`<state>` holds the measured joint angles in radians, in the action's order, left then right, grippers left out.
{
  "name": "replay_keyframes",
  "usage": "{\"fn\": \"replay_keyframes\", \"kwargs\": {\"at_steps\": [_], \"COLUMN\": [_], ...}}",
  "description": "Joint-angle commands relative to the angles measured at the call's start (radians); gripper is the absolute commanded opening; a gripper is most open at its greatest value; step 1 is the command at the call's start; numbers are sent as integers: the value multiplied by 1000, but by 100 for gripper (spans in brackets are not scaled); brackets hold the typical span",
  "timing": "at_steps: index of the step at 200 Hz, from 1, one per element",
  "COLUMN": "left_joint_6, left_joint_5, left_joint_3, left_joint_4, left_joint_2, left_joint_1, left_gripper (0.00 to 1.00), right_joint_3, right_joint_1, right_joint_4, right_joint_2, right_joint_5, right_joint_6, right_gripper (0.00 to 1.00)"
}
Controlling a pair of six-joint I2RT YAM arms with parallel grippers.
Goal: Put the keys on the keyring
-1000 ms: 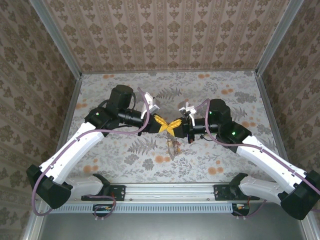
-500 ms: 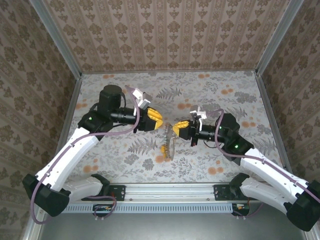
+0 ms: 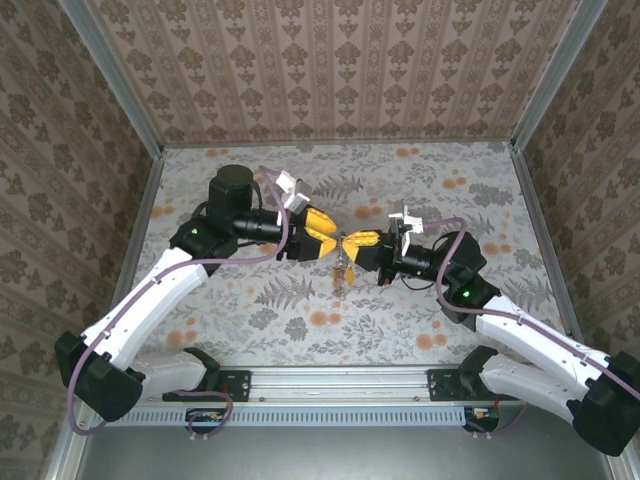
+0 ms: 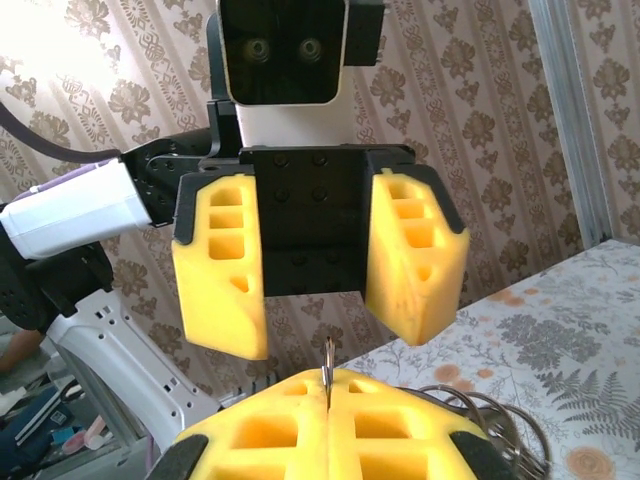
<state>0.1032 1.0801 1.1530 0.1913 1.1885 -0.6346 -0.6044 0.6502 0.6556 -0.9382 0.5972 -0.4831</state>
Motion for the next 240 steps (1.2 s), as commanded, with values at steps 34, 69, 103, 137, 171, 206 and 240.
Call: {"fn": "replay_keyframes", "kwargs": {"at_steps": [34,69,103,137,171,206,240], "left_joint_6": [22,46,38,24,30,30,32], "left_joint_5": [36,33,35,20,20,15,12], "left_joint_3": [-5,-13,-2,-9,-10,-10,-12], "left_joint_4": [-70,-114,-95,-69,-70,-56,-53], "left_joint_2": [6,5,13,0,-2,-8,-13], "left_joint_1": [-11,-23,-35,-36,-35,-35,-36], "left_gripper": [33,28,21,18,16,18,18], "right_joint_3": [-15,-28,-22,-21,-21,-12,-9], "right_joint_1": [8,9,9,9,9,9,9], "right_joint_4": [156,231,253,254,259,244,250], "right_joint_2": [-17,-67,-69,-60,-51,-23,-18], "right_joint_5": [-22,-4,-16,-18,-14,-20,-20], "right_joint_6": [-55,-109,-114,-114,-114,-102,-98], "right_gripper": [0,0,0,0,0,0,0]}}
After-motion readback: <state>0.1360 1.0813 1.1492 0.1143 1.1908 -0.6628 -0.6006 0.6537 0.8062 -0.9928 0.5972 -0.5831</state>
